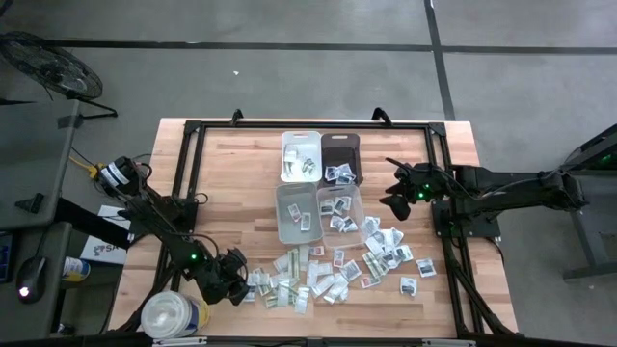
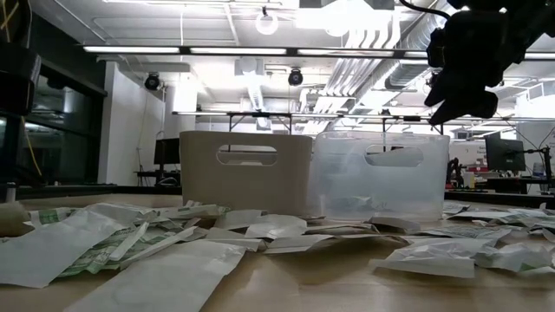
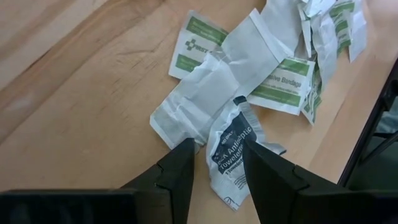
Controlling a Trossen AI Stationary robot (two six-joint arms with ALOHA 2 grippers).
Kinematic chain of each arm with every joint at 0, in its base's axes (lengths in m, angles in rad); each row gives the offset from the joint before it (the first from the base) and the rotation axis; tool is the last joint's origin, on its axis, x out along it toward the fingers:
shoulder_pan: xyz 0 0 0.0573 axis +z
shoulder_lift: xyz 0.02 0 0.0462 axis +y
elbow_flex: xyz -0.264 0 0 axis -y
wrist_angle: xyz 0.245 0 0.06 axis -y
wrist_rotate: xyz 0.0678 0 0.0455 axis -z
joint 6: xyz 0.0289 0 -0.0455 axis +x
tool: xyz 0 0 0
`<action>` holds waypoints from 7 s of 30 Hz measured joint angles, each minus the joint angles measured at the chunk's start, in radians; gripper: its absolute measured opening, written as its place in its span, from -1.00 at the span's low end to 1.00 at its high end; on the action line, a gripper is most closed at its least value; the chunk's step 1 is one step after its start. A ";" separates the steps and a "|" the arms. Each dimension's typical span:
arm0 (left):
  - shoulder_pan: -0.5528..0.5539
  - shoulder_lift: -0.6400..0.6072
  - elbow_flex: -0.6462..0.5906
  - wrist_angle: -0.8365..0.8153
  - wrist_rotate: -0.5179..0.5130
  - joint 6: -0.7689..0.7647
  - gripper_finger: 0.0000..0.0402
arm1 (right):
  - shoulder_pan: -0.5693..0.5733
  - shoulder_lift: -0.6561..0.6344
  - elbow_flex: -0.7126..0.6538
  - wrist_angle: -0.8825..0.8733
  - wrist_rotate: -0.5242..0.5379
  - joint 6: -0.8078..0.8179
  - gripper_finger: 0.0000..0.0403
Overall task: Pick & Place First Aid Supplies
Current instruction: Put the gray towelette pack into the transparent bin, then put the green bandage pack into the white bin
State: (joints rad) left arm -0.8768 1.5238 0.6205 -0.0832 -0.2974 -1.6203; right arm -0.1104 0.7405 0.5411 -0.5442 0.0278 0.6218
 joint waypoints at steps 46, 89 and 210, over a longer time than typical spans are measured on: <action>0.000 -0.182 -0.002 -0.017 -0.166 0.129 -1.00 | 0.000 0.000 0.000 -0.065 0.034 0.002 0.10; 0.899 0.035 0.450 0.037 0.108 1.056 -1.00 | 0.000 0.000 0.000 0.024 0.070 -0.106 0.10; 0.092 0.106 0.153 -0.382 0.125 0.697 -0.33 | 0.000 -0.001 0.000 0.002 0.014 0.035 0.10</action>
State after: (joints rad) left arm -0.7849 1.6302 0.7734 -0.4652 -0.1725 -0.9231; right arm -0.1104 0.7395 0.5411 -0.5425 0.0418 0.6571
